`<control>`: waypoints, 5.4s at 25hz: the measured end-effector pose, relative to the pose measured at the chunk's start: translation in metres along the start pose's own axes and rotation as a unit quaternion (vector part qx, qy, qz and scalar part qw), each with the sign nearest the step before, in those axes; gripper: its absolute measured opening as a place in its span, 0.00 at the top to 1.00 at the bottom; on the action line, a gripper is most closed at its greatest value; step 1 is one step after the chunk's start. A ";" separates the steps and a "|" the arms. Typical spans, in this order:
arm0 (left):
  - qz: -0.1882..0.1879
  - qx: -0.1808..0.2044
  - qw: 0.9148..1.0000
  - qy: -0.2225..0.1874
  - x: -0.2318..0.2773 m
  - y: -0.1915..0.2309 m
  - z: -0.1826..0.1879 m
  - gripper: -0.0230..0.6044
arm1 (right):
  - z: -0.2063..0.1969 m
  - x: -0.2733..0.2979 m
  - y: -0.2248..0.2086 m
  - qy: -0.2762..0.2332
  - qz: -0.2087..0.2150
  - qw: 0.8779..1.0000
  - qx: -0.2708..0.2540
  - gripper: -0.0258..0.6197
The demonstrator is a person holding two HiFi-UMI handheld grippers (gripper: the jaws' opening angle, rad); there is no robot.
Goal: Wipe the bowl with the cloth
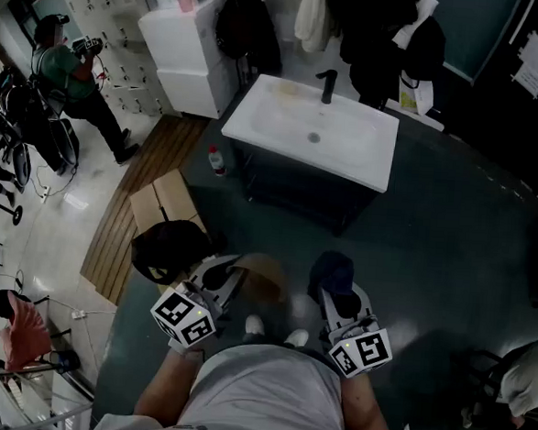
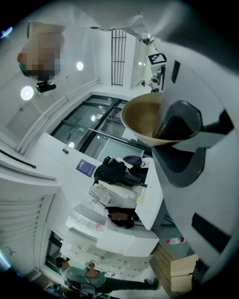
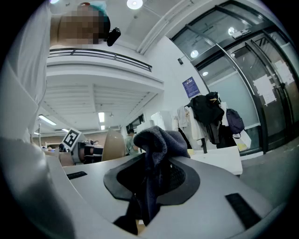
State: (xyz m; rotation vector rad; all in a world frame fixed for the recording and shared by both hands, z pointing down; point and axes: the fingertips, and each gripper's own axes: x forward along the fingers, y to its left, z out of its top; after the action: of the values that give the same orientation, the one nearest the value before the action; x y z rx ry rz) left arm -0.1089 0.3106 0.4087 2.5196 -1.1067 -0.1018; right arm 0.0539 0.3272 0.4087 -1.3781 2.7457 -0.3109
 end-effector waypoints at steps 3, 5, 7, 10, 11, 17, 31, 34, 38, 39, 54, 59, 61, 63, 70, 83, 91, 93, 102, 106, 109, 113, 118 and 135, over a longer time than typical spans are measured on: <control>0.002 0.004 1.000 0.007 -0.005 0.002 -0.001 0.93 | -0.005 0.002 0.010 0.004 0.000 1.000 0.002 0.83; -0.001 0.005 1.000 0.011 -0.008 0.003 -0.002 0.93 | -0.007 0.004 0.016 0.006 0.000 1.000 0.000 0.83; -0.003 -0.001 1.000 0.010 -0.012 0.007 -0.002 0.93 | -0.008 0.009 0.021 0.007 0.000 1.000 -0.002 0.83; 0.003 -0.023 1.000 0.009 -0.017 0.022 -0.002 0.93 | -0.009 0.017 0.026 0.010 -0.004 1.000 -0.002 0.83; 0.005 -0.029 1.000 0.010 -0.019 0.027 -0.003 0.93 | -0.010 0.020 0.027 0.010 -0.007 1.000 0.000 0.83; -0.001 -0.043 0.999 0.015 -0.028 0.052 -0.007 0.93 | -0.016 0.029 0.023 0.003 -0.042 0.999 0.030 0.83; 0.009 -0.050 0.998 0.046 -0.005 0.097 -0.017 0.93 | -0.037 0.053 -0.027 0.012 -0.091 0.994 0.061 0.83; 0.016 -0.049 0.997 0.050 0.009 0.106 -0.013 0.93 | -0.035 0.071 -0.041 0.017 -0.081 0.995 0.058 0.83; 0.029 -0.053 0.997 0.053 0.031 0.119 -0.010 0.93 | -0.036 0.095 -0.065 0.022 -0.067 0.995 0.068 0.83; 0.033 -0.054 0.997 0.054 0.038 0.122 -0.010 0.93 | -0.036 0.100 -0.071 0.023 -0.065 0.995 0.071 0.83; 0.075 -0.069 0.993 0.065 0.151 0.163 -0.002 0.93 | -0.030 0.177 -0.181 0.052 -0.025 0.994 0.093 0.83; 0.090 -0.073 0.991 0.070 0.190 0.167 0.003 0.93 | -0.022 0.193 -0.220 0.055 -0.012 0.993 0.102 0.83; 0.095 -0.073 0.990 0.074 0.206 0.166 0.008 0.93 | -0.016 0.199 -0.234 0.057 -0.007 0.993 0.108 0.83; 0.096 -0.071 0.990 0.078 0.224 0.163 0.013 0.93 | -0.009 0.205 -0.250 0.058 -0.002 0.992 0.113 0.83; 0.098 -0.065 0.989 0.090 0.280 0.154 0.027 0.93 | 0.011 0.218 -0.298 0.057 0.011 0.990 0.128 0.83; 0.067 -0.060 0.990 0.107 0.359 0.141 0.026 0.93 | 0.029 0.214 -0.354 0.050 0.004 0.990 0.128 0.83; 0.056 -0.067 0.990 0.111 0.379 0.139 0.023 0.93 | 0.038 0.213 -0.361 0.046 0.008 0.992 0.115 0.83; 0.056 -0.068 0.990 0.111 0.381 0.141 0.024 0.93 | 0.041 0.214 -0.358 0.044 0.012 0.993 0.109 0.83; 0.066 -0.057 0.986 0.139 0.393 0.178 0.027 0.93 | 0.054 0.227 -0.332 0.027 0.029 0.995 0.088 0.83; 0.072 -0.048 0.984 0.154 0.399 0.202 0.033 0.93 | 0.059 0.244 -0.314 0.025 0.029 0.997 0.072 0.83; 0.071 -0.039 0.983 0.166 0.402 0.213 0.035 0.93 | 0.065 0.259 -0.297 0.029 0.040 0.997 0.054 0.83; 0.066 -0.039 0.981 0.176 0.408 0.226 0.036 0.93 | 0.069 0.281 -0.271 0.049 0.062 0.996 0.031 0.83; 0.051 -0.034 0.982 0.181 0.416 0.234 0.043 0.93 | 0.063 0.308 -0.252 0.081 0.063 0.995 0.023 0.83; 0.021 -0.028 0.982 0.187 0.428 0.225 0.038 0.93 | 0.036 0.333 -0.259 0.156 -0.024 0.987 -0.006 0.83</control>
State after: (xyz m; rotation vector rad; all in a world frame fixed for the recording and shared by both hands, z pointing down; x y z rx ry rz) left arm 0.0203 -0.1489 0.4948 2.3344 -0.9834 0.3346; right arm 0.0630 -0.0953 0.4405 -1.5167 2.9634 -0.5595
